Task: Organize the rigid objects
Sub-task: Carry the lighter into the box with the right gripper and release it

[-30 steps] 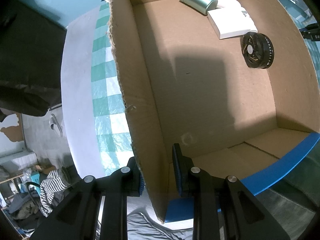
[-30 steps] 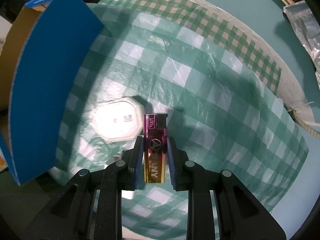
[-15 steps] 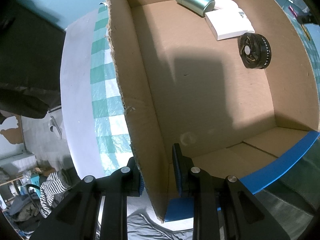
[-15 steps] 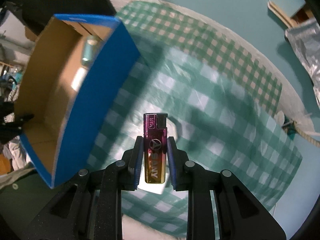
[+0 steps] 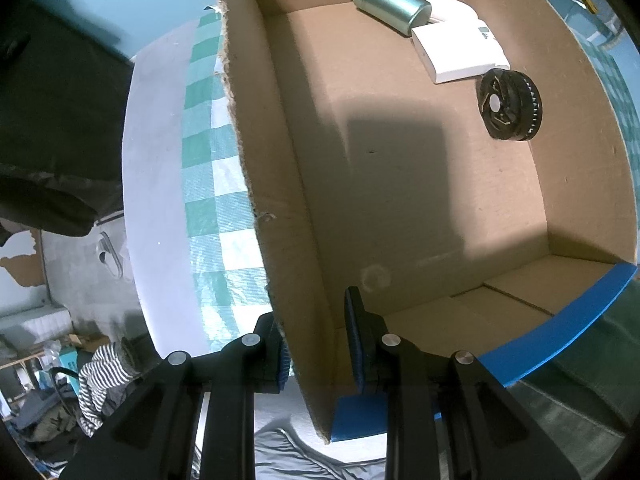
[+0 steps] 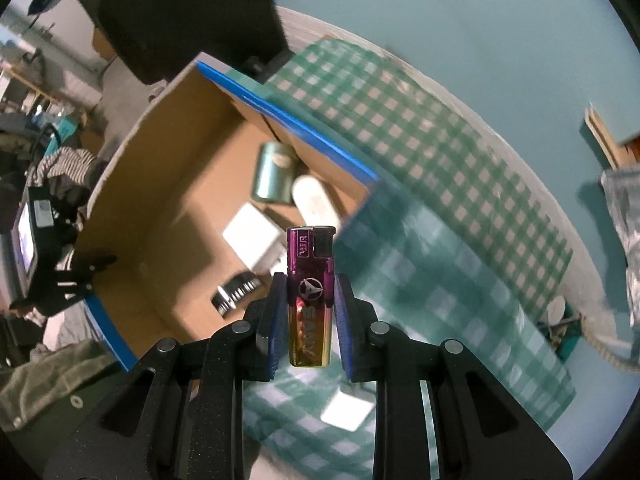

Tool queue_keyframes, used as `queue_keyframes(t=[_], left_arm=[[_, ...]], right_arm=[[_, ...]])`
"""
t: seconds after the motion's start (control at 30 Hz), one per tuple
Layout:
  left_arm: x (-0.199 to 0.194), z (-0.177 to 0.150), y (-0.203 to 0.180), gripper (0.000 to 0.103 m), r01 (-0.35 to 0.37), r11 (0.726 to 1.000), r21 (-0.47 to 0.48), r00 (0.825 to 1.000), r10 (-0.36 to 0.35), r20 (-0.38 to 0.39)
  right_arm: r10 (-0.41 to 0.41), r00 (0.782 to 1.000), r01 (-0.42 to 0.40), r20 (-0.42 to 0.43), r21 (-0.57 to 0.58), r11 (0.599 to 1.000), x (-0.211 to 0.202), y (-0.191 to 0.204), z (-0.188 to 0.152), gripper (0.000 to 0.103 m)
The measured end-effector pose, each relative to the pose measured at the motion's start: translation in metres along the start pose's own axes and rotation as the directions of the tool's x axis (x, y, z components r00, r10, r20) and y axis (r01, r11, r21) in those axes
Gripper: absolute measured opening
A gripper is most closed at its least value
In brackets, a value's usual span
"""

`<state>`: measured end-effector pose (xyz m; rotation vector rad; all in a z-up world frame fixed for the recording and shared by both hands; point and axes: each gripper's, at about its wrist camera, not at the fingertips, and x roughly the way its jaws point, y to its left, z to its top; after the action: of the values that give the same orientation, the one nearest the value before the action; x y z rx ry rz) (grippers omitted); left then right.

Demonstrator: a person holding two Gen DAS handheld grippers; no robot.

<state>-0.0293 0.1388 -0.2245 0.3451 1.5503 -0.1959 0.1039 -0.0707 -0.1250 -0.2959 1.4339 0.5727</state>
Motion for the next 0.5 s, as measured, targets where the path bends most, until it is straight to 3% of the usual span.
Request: queue_keyframes(t=[0.5], left_arm=[[0.001,-0.002,0.005,0.024,-0.003,1.000,-0.021,1.000,0.003,0.001]], right_arm=[[-0.029,0.996,0.025,-0.079,-0.049,0.998,0.063,0.027,0.040,0.022]])
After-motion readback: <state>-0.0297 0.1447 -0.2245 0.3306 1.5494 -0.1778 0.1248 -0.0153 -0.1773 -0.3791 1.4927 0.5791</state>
